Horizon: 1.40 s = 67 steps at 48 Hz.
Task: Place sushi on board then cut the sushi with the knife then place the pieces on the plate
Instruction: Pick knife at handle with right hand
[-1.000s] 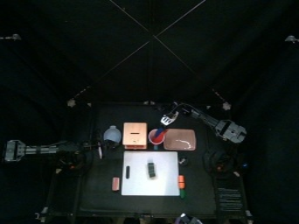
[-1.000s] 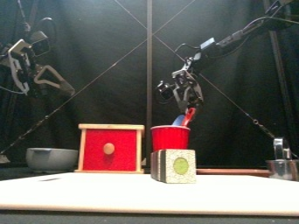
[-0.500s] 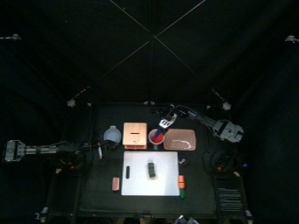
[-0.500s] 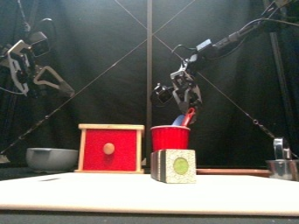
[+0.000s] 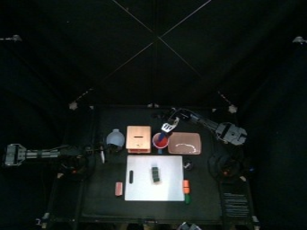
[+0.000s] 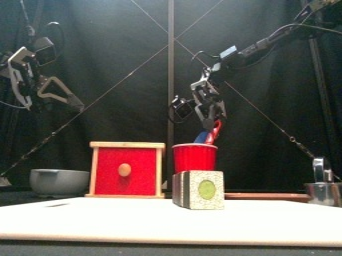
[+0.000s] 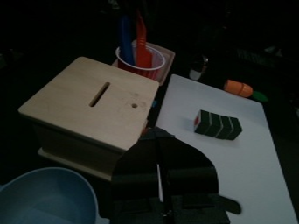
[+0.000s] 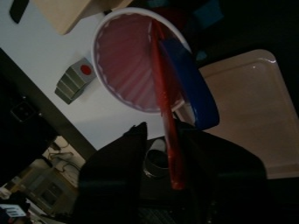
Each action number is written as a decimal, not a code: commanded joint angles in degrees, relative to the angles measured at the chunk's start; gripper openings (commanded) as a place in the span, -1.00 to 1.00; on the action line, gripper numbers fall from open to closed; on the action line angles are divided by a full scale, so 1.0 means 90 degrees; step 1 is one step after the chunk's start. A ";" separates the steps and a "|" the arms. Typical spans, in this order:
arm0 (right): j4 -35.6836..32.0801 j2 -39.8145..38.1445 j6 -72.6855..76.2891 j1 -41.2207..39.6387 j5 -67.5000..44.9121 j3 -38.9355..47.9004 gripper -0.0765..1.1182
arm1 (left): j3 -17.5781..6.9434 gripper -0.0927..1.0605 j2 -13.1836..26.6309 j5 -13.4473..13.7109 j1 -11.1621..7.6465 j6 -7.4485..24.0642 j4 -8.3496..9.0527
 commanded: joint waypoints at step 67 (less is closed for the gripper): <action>0.0000 0.0254 0.0166 0.0088 0.0400 -0.0508 -0.13 | -0.0039 -0.87 0.0020 -0.0029 0.0020 -0.0010 -0.0010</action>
